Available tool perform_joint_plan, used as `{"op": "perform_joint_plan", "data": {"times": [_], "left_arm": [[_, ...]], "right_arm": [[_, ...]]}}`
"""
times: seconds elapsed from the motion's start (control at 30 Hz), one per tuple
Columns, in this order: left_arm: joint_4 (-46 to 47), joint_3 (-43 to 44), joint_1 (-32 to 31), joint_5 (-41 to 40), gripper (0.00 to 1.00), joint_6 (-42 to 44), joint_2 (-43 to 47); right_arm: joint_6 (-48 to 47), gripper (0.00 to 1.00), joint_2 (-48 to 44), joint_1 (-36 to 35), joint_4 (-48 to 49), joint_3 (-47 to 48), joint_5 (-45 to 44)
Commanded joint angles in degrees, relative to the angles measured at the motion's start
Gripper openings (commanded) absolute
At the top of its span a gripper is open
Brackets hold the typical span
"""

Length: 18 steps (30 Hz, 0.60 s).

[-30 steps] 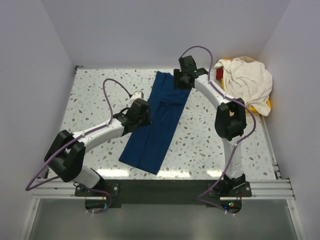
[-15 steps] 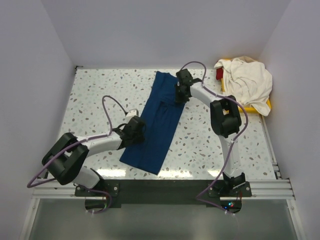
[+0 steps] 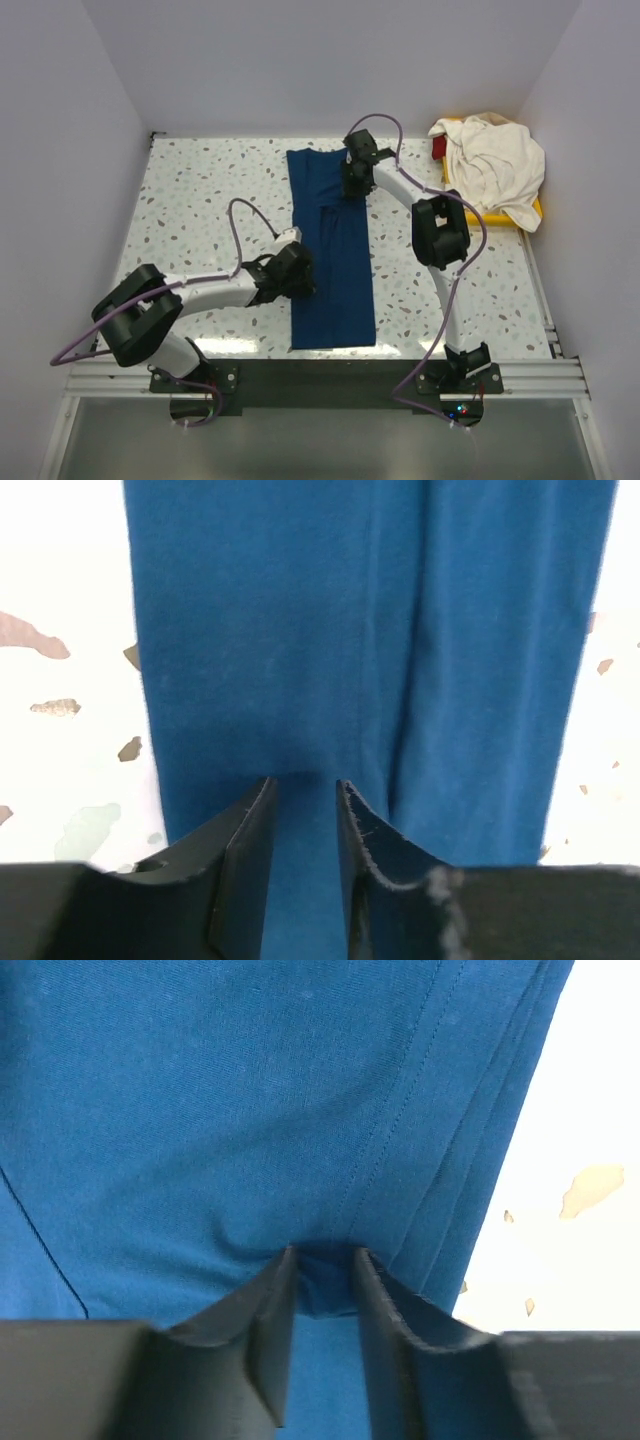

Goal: Fold and stack the t-shirts
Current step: Fold the tshirt

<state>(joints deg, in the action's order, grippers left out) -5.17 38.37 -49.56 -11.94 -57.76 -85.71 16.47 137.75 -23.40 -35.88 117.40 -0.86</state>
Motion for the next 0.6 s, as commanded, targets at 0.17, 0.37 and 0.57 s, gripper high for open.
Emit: {"op": "perform_joint_plan", "data": {"times": [0.17, 0.37, 0.57], "left_arm": [[-4.2, 10.4, 13.3, 1.3, 0.4, 8.1, 4.8], [2.2, 27.4, 23.1, 3.1, 0.47, 18.6, -7.9], [5.3, 45.2, 28.0, 7.0, 0.43, 23.6, -23.2]], "right_arm": [[-0.6, 0.47, -8.3, 0.1, -1.7, 1.9, 0.5], [5.2, 0.48, -19.6, 0.0, 3.6, -10.4, 3.0], [8.1, 0.44, -26.1, -2.4, 11.6, -25.5, 6.1]]}}
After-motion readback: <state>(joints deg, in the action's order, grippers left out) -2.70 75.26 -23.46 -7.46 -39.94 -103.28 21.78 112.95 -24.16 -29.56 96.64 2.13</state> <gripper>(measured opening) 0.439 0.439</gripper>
